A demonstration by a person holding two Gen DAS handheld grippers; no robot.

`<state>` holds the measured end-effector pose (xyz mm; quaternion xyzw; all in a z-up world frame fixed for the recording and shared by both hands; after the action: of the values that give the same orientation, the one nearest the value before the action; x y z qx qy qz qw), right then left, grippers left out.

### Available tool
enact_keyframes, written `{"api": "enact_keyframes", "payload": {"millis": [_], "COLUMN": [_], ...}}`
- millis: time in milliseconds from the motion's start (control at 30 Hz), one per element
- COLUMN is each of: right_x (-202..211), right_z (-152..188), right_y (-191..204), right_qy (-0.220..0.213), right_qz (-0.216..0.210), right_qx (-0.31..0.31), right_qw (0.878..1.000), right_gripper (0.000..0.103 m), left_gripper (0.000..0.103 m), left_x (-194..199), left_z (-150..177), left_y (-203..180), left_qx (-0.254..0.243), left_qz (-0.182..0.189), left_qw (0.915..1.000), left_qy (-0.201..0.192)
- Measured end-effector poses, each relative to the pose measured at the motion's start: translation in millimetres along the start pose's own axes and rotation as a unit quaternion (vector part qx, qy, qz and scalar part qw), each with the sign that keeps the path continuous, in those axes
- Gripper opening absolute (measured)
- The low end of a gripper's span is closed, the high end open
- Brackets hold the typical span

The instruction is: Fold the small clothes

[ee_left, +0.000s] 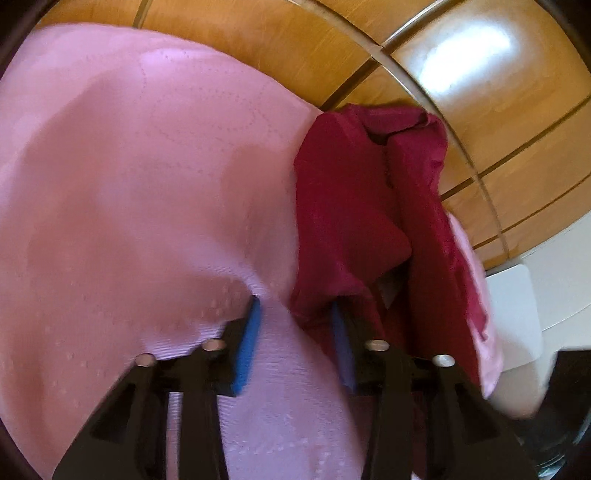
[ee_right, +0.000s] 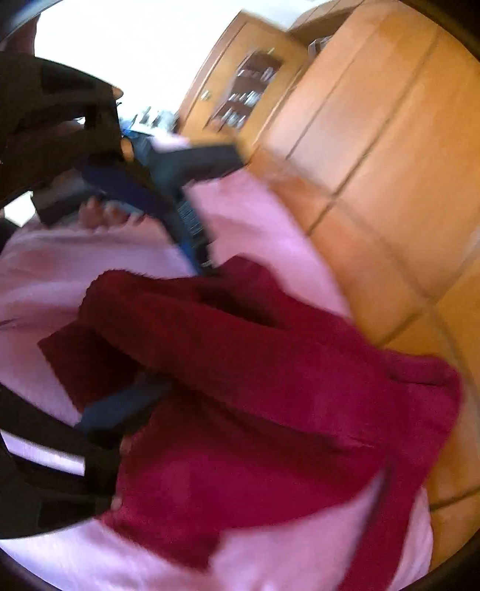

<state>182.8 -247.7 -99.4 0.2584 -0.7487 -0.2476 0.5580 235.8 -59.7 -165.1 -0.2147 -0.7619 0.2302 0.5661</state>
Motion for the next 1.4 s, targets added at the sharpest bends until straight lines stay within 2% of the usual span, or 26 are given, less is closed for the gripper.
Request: {"api": "enact_keyframes", "payload": {"millis": [33, 67, 133, 200, 333, 433, 600, 733, 833, 933, 967, 1000, 1033, 1067, 1133, 1200, 1233, 1267, 1300, 1333, 1367, 1400], "right_x": [-9, -13, 3, 26, 115, 180, 260, 295, 292, 288, 283, 283, 283, 284, 275, 248, 230, 200, 175, 150, 113, 94], "right_z": [2, 9, 2, -8, -27, -36, -45, -53, -65, -84, -86, -88, -87, -83, -76, -60, -47, -30, -19, -2, 23, 36], "right_y": [-1, -2, -5, -8, -13, -30, -55, -54, -66, -95, -110, -118, -124, -123, -109, -86, -75, -57, -45, -35, -26, -24], "right_qy": [0.010, 0.011, -0.009, -0.047, -0.134, -0.199, -0.270, -0.302, -0.292, -0.265, -0.251, -0.246, -0.246, -0.255, -0.252, -0.224, -0.202, -0.158, -0.124, -0.090, -0.042, -0.018], "right_qz": [0.012, 0.031, 0.037, 0.051, 0.080, 0.110, 0.137, 0.148, 0.178, 0.258, 0.280, 0.306, 0.332, 0.346, 0.338, 0.329, 0.318, 0.296, 0.288, 0.288, 0.300, 0.308], "right_qx": [0.002, -0.002, 0.001, 0.021, 0.033, 0.017, -0.017, -0.011, -0.019, -0.031, -0.041, -0.047, -0.047, -0.037, -0.007, 0.048, 0.078, 0.124, 0.157, 0.193, 0.245, 0.268], "right_qw": [1.000, 0.999, 0.999, 0.997, 0.987, 0.974, 0.953, 0.942, 0.939, 0.929, 0.926, 0.918, 0.909, 0.902, 0.907, 0.916, 0.923, 0.934, 0.936, 0.934, 0.921, 0.913], "right_gripper": [0.026, 0.013, 0.010, 0.009, 0.009, 0.009, 0.009, 0.009, 0.009, 0.011, 0.018, 0.030, 0.065, 0.074, 0.074, 0.074, 0.074, 0.074, 0.073, 0.072, 0.069, 0.065], "left_gripper": [0.008, 0.006, 0.006, 0.005, 0.004, 0.003, 0.001, 0.001, 0.001, 0.000, 0.000, 0.000, 0.000, 0.000, 0.000, 0.000, 0.000, 0.000, 0.000, 0.000, 0.000, 0.000], "left_x": [0, 6, 15, 30, 60, 93, 170, 240, 275, 285, 280, 277, 270, 261, 248, 235, 232, 226, 221, 218, 216, 214], "left_z": [-2, -4, -6, -10, -18, -25, -36, -48, -62, -76, -82, -83, -83, -80, -74, -65, -63, -58, -54, -52, -47, -43], "left_y": [-3, -4, -9, -9, -4, 1, 16, 30, 44, 70, 78, 85, 91, 95, 100, 106, 108, 111, 113, 115, 117, 119], "left_qx": [0.000, -0.005, -0.016, -0.017, -0.011, -0.008, 0.007, 0.018, 0.016, 0.035, 0.039, 0.046, 0.055, 0.058, 0.058, 0.066, 0.071, 0.077, 0.078, 0.080, 0.083, 0.084], "left_qz": [0.011, 0.004, 0.013, 0.023, 0.036, 0.047, 0.055, 0.040, -0.008, -0.062, -0.082, -0.085, -0.091, -0.100, -0.117, -0.114, -0.113, -0.112, -0.112, -0.114, -0.119, -0.121], "left_qw": [0.9999, 0.9999, 0.9996, 0.9988, 0.9969, 0.9940, 0.9847, 0.9729, 0.9650, 0.9619, 0.9621, 0.9639, 0.9650, 0.9664, 0.9665, 0.9690, 0.9694, 0.9699, 0.9710, 0.9712, 0.9710, 0.9713], "left_qy": [0.003, -0.009, -0.022, -0.039, -0.069, -0.099, -0.165, -0.227, -0.262, -0.264, -0.257, -0.248, -0.240, -0.229, -0.221, -0.209, -0.206, -0.202, -0.196, -0.193, -0.190, -0.187]}}
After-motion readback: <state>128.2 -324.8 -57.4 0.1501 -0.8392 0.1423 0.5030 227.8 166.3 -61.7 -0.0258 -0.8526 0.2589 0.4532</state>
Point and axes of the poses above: each gripper's, at about its wrist camera, not at the fingertips, and x roughly against the way its jaws point, y to its left, z to its underside, the point moved 10 cm from there along -x, roughly the way its jaws point, and after that the axes turned 10 degrees about y, right-handed, at the moved point
